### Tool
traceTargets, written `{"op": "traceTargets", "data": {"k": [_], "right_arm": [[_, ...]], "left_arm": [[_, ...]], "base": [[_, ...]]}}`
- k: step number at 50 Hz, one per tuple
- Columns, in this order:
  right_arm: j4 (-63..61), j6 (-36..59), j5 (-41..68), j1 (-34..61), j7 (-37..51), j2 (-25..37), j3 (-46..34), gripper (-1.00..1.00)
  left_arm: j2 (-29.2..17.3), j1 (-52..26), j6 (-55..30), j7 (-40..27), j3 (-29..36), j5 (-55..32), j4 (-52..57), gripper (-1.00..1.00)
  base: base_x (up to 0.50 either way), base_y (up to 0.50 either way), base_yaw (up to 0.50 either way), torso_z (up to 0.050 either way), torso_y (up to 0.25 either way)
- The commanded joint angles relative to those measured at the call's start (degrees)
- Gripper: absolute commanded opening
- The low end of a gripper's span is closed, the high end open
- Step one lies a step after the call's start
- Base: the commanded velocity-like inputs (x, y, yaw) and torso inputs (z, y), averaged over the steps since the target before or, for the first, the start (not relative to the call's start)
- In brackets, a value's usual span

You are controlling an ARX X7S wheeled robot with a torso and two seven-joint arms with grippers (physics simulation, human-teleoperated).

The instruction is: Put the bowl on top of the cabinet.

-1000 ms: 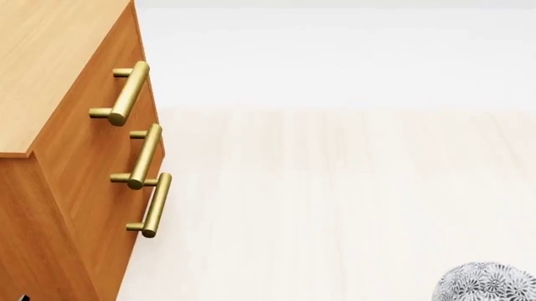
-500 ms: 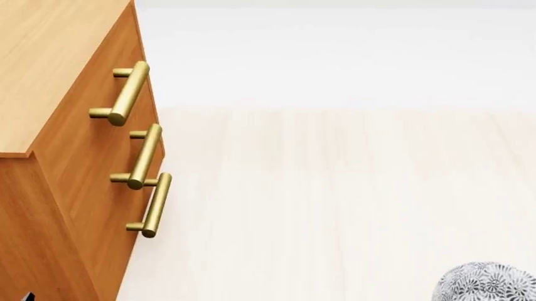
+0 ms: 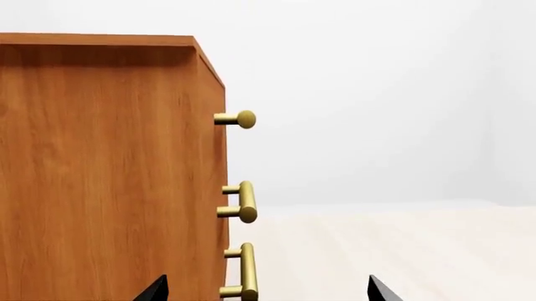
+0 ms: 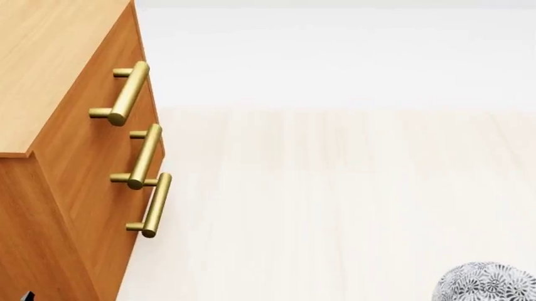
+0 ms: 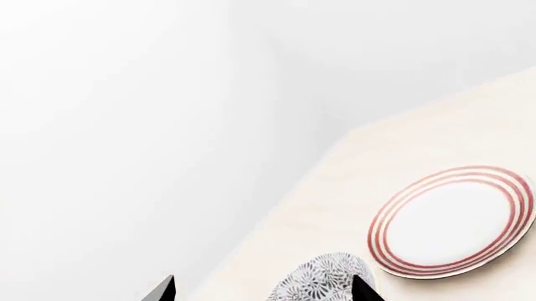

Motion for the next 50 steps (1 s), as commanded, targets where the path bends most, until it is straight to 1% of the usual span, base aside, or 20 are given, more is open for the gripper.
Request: {"op": "traceTargets", "data": {"k": [1, 7, 10, 12, 13, 14, 20, 25, 26, 33, 50], "right_arm": [[0.40, -0.35, 0.02, -0.68, 1.91, -0.81, 0.82, 1.00], [0.73, -2.58, -2.53, -1.35, 2.28, -2.64, 1.27, 1.00], [1.19, 0.20, 0.58, 0.06, 3.88, -1.03, 1.26, 1.00], [1.19, 1.30, 0.59, 0.55, 4.88, -0.63, 1.46, 1.00], [1.96, 1.99, 4.52, 1.46, 3.45, 1.08, 0.83, 1.00], [2.52, 1.91, 6.94, 1.77, 3.13, 1.42, 0.87, 1.00], [2.87, 0.49, 8.28, 1.12, 3.15, 0.87, 1.51, 1.00], [3.61, 1.82, 12.14, 1.98, 3.47, 2.40, 1.35, 1.00], [3.74, 1.12, 13.13, 2.02, 1.73, 2.66, 0.98, 1.00], [3.89, -0.51, 14.54, 0.89, 1.60, 1.97, 1.80, 1.00], [6.57, 2.04, 19.37, 4.08, 2.85, 4.51, 1.74, 1.00]], "left_arm": [[-0.10, -0.50, -0.24, -0.12, 0.15, -0.33, -0.43, 1.00], [-0.16, -0.74, -0.35, -0.20, 0.17, -0.55, -0.65, 1.00], [-0.19, -0.74, -0.32, -0.26, 0.28, -0.45, -0.67, 1.00], [-0.24, -0.73, -0.25, -0.26, 0.30, -0.51, -0.67, 1.00], [-0.27, -0.64, -0.20, -0.36, 0.28, -0.45, -0.55, 1.00], [-0.28, -0.61, -0.16, -0.39, 0.33, -0.37, -0.55, 1.00], [-0.33, -0.73, -0.23, -0.46, 0.44, -0.49, -0.65, 1.00], [-0.49, -0.53, -0.05, -0.61, 0.45, -0.48, -0.43, 1.00], [-0.50, -0.55, -0.06, -0.63, 0.48, -0.45, -0.44, 1.00], [-0.59, -0.64, -0.09, -0.74, 0.57, -0.56, -0.48, 1.00], [-0.71, -1.07, -0.21, -0.91, 1.01, -0.65, -0.84, 1.00]], "base": [[0.00, 0.00, 0.00, 0.000, 0.000], [0.00, 0.00, 0.00, 0.000, 0.000], [0.00, 0.00, 0.00, 0.000, 0.000], [0.00, 0.00, 0.00, 0.000, 0.000], [0.00, 0.00, 0.00, 0.000, 0.000], [0.00, 0.00, 0.00, 0.000, 0.000], [0.00, 0.00, 0.00, 0.000, 0.000], [0.00, 0.00, 0.00, 0.000, 0.000], [0.00, 0.00, 0.00, 0.000, 0.000], [0.00, 0.00, 0.00, 0.000, 0.000], [0.00, 0.00, 0.00, 0.000, 0.000]]}}
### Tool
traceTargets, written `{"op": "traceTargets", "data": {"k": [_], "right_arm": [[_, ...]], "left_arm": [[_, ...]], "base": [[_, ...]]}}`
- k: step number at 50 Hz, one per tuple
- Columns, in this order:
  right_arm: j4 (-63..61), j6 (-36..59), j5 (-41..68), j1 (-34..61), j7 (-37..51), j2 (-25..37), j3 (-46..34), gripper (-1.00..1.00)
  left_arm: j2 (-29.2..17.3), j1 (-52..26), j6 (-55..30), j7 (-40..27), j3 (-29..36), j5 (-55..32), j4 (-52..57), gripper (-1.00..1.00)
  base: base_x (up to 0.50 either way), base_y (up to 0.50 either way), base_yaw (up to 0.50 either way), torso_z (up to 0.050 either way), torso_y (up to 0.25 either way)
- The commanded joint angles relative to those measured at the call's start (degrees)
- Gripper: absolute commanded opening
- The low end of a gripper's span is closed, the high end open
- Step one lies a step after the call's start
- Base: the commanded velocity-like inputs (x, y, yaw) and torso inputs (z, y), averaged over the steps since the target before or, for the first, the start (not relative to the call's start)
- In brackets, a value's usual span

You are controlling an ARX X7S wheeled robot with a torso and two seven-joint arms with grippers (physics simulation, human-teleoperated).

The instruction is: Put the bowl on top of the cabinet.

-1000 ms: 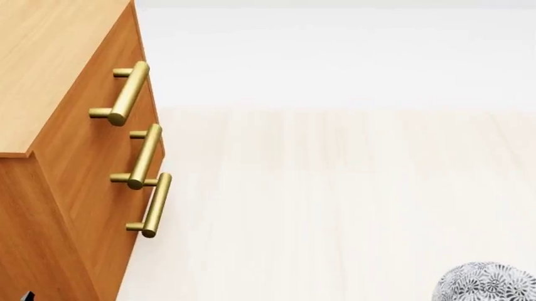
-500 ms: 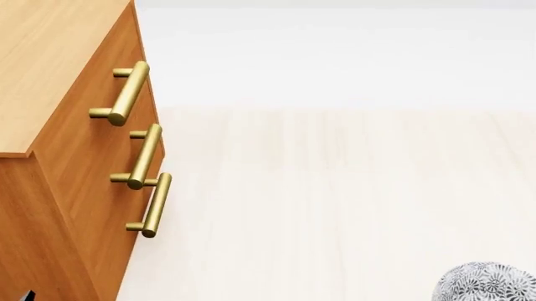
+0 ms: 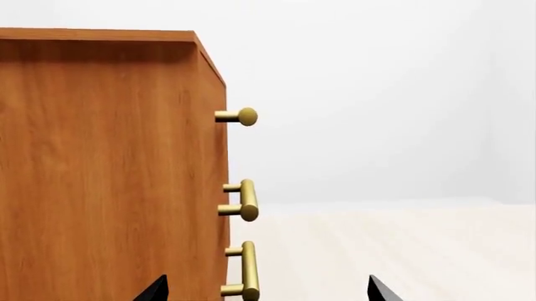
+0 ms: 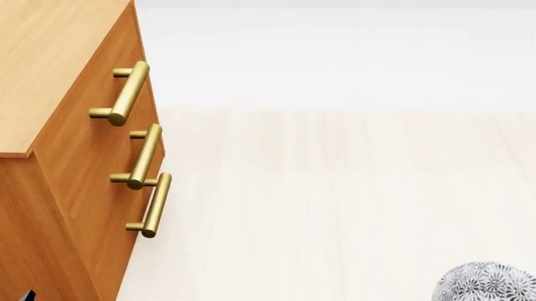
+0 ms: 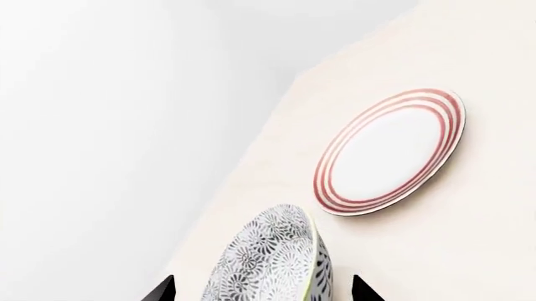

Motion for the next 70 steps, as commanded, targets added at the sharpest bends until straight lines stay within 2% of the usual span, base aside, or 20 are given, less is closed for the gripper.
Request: {"op": "traceTargets", "data": {"k": [1, 12, 29, 44, 57, 70], "right_arm": [[2.05, 1.46, 2.04, 2.23, 1.93, 1.20, 0.48, 1.00], [3.27, 2.10, 3.65, 3.32, 2.52, 2.33, 1.10, 1.00], [8.45, 7.31, 6.99, 9.97, 3.33, 6.00, -0.13, 1.00], [11.72, 7.79, 9.45, 11.81, 3.48, 6.57, 0.96, 1.00], [18.81, 12.27, 10.79, 18.77, 4.54, 7.70, -1.14, 1.00], [23.02, 14.10, 13.18, 21.65, 2.96, 8.38, -1.44, 1.00]], "left_arm": [[0.01, -0.50, -0.17, -0.02, 0.40, -0.07, -0.54, 1.00], [-0.04, -0.75, -0.30, -0.15, 0.74, -0.06, -0.80, 1.00], [0.01, -1.30, -0.58, -0.35, 1.42, 0.19, -1.43, 1.00], [0.01, -1.80, -0.76, -0.45, 1.89, 0.17, -2.05, 1.00], [0.00, -2.31, -0.94, -0.44, 2.35, 0.11, -2.58, 1.00], [-0.06, -2.48, -0.88, -0.62, 2.74, 0.27, -2.89, 1.00]], "base": [[0.00, 0.00, 0.00, 0.000, 0.000], [0.00, 0.00, 0.00, 0.000, 0.000], [0.00, 0.00, 0.00, 0.000, 0.000], [0.00, 0.00, 0.00, 0.000, 0.000], [0.00, 0.00, 0.00, 0.000, 0.000], [0.00, 0.00, 0.00, 0.000, 0.000]]}}
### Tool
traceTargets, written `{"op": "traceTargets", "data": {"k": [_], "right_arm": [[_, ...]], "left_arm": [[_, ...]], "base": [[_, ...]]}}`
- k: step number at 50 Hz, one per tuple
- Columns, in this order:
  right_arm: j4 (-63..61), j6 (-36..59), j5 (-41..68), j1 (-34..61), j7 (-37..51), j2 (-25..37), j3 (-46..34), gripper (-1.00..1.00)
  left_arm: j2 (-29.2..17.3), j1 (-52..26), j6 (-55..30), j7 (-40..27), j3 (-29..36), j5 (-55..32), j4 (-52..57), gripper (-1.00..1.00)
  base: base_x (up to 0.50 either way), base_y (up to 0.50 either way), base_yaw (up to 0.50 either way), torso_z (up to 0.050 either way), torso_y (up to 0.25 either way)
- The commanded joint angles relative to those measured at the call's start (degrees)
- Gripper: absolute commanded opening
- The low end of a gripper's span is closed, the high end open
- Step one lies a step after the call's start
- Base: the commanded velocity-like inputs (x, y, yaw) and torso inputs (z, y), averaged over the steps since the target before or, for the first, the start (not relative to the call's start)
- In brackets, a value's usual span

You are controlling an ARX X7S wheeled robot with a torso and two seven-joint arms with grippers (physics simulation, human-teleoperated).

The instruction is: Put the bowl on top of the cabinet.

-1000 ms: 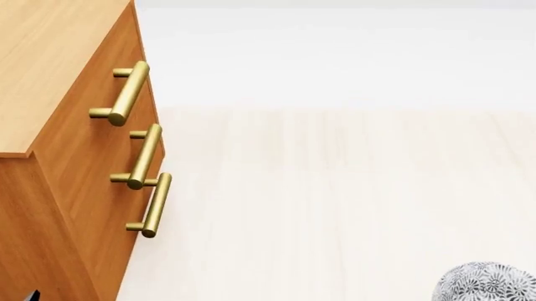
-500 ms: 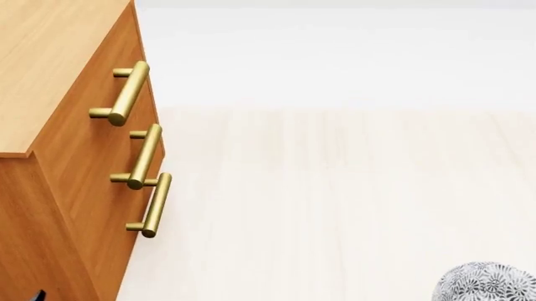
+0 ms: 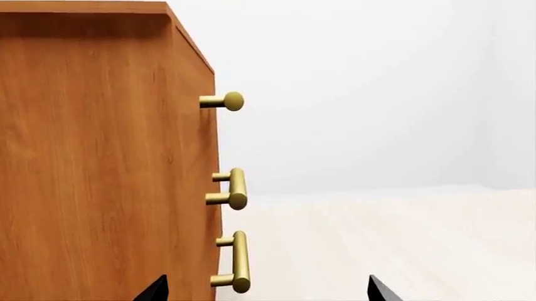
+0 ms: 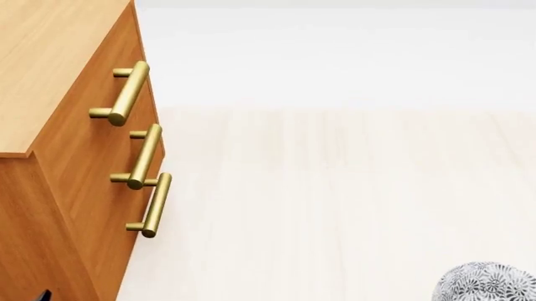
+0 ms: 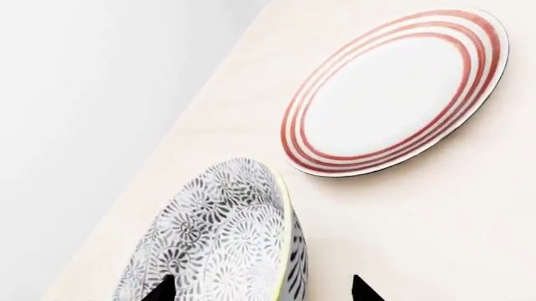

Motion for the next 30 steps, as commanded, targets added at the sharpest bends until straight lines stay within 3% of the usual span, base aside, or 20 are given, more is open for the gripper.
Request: {"op": "traceTargets", "data": {"k": [1, 30], "right_arm": [[3.85, 1.79, 1.88, 2.82, -0.82, 0.58, -0.38, 1.00], [11.15, 5.07, 4.97, 7.76, -3.21, 0.94, -1.60, 1.00]], "left_arm": [[-0.02, -0.28, -0.03, -0.13, 0.35, 0.10, -0.37, 1.00], [-0.24, -0.85, -0.03, -0.37, 0.97, -0.08, -1.01, 1.00]], "base": [[0.00, 0.00, 0.00, 0.000, 0.000], [0.00, 0.00, 0.00, 0.000, 0.000]]}}
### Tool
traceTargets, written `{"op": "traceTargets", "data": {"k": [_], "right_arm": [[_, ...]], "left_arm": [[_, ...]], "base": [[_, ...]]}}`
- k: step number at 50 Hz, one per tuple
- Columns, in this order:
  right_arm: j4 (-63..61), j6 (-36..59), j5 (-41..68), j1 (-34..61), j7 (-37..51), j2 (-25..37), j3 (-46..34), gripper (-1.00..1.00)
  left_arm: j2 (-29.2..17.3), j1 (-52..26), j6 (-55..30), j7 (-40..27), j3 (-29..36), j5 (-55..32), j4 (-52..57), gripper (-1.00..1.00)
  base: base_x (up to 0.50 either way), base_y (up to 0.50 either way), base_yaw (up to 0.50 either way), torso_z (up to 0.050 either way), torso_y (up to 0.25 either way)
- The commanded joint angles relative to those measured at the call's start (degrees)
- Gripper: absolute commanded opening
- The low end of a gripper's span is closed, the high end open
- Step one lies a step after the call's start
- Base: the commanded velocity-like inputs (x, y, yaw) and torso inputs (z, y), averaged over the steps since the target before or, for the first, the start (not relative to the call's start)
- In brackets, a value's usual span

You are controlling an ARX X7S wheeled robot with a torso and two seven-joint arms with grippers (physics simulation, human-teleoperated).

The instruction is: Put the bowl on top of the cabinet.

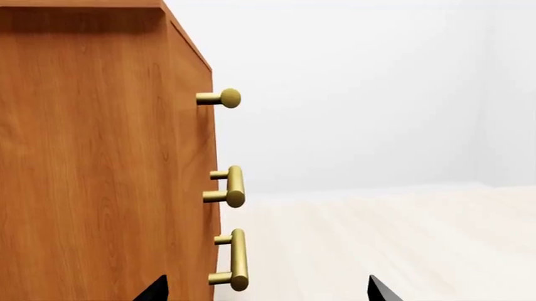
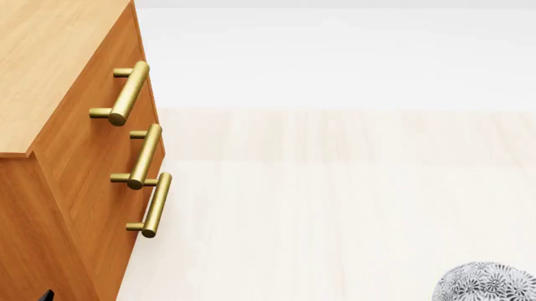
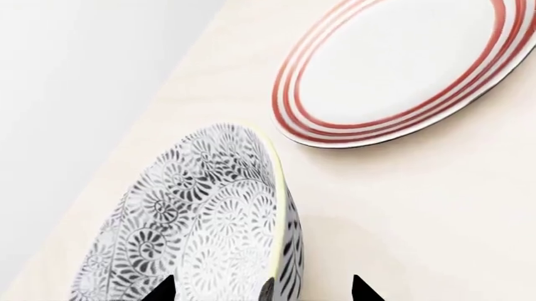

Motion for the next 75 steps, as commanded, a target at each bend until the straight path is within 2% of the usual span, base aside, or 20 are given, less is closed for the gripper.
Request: {"op": "traceTargets", "data": {"k": [1, 11, 12, 25, 40, 54, 75], "right_arm": [[1.95, 0.87, 0.83, 1.32, -0.64, 0.12, -0.30, 1.00], [1.87, 1.02, 0.70, 1.31, -0.55, 0.14, -0.53, 1.00], [1.85, 1.03, 0.69, 1.29, -0.41, 0.14, -0.52, -1.00], [1.69, 0.95, 0.06, 1.36, 0.03, 0.11, -0.76, -1.00], [-0.67, 0.15, -7.16, 2.35, 3.34, -0.60, -3.55, -1.00], [-13.89, 7.31, -13.18, 4.67, 14.95, 5.25, -6.23, -1.00], [-15.83, 22.47, -14.22, 18.39, 23.64, 10.00, -11.63, -1.00]], "left_arm": [[-0.06, -0.33, -0.07, -0.09, 0.23, -0.10, -0.31, 1.00], [-0.21, -0.36, -0.02, -0.27, 0.28, -0.24, -0.28, 1.00], [-0.21, -0.37, 0.04, -0.27, 0.35, -0.17, -0.36, 1.00], [-0.38, -0.41, 0.11, -0.46, 0.54, -0.23, -0.32, 1.00], [-0.67, -0.22, 0.18, -0.65, 0.69, -0.48, 0.01, 1.00], [-1.01, -0.30, 0.16, -0.32, 1.00, -1.21, 0.07, 1.00], [-3.06, 1.64, 1.15, 0.36, 0.74, -3.33, 4.16, 1.00]], "base": [[0.00, 0.00, 0.00, 0.000, 0.000], [0.00, 0.00, 0.00, 0.000, 0.000], [0.00, 0.00, 0.00, 0.000, 0.000], [0.00, 0.00, 0.00, 0.000, 0.000], [0.00, 0.00, 0.00, 0.000, 0.000], [0.00, 0.00, 0.00, 0.000, 0.000], [0.00, 0.00, 0.00, 0.000, 0.001]]}}
